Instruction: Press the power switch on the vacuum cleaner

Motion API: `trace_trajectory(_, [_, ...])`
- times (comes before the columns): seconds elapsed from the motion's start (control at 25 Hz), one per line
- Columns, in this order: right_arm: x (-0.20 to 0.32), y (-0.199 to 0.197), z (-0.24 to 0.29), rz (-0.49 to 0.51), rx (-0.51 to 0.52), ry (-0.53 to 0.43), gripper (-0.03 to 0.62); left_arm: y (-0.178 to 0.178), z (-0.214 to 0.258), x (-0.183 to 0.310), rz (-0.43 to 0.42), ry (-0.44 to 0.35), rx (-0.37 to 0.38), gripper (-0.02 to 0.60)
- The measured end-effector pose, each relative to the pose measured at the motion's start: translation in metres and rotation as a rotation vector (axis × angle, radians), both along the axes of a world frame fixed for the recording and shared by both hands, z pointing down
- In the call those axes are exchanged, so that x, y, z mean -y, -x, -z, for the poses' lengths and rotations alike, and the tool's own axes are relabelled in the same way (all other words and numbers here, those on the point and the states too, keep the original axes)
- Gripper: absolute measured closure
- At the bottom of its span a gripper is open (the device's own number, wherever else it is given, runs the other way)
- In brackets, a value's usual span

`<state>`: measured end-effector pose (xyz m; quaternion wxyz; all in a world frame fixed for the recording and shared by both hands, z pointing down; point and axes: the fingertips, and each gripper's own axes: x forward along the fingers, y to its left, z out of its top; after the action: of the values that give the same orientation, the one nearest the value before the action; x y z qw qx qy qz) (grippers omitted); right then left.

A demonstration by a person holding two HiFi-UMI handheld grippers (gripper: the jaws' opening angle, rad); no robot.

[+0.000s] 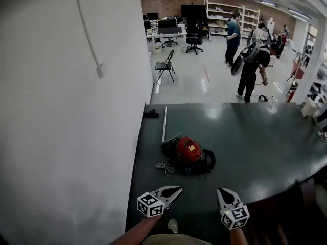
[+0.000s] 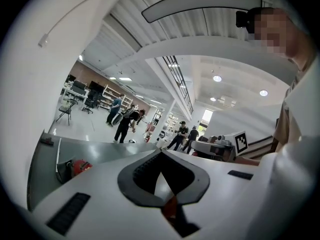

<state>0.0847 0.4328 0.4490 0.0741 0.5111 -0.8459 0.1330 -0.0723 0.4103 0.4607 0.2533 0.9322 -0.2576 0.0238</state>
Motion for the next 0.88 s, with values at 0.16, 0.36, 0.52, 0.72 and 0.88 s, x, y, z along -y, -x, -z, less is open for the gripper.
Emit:
trace_trajectory(0.16, [0.040,0.007,-0.011,-0.051,0.000,0.006,0.583,0.010,-0.007,0.039,-0.023,-0.005,-0.012,0.575])
trace_trajectory(0.36, [0.081,0.016,-0.014,-0.050,0.000,-0.003,0.583,0.006,-0.015,0.076,-0.064,-0.004,0.002,0.575])
trace_trajectory(0.52, [0.126,0.010,-0.021,-0.052,-0.008,-0.006,0.582,0.002,-0.025,0.113,-0.079,0.006,0.017,0.575])
trace_trajectory(0.72, [0.192,-0.012,-0.044,-0.030,-0.043,0.011,0.582,-0.005,-0.028,0.171,-0.055,0.017,0.023,0.575])
trace_trajectory(0.88, [0.257,-0.036,-0.061,0.006,-0.078,0.026,0.583,-0.021,-0.033,0.235,-0.003,0.044,0.051,0.575])
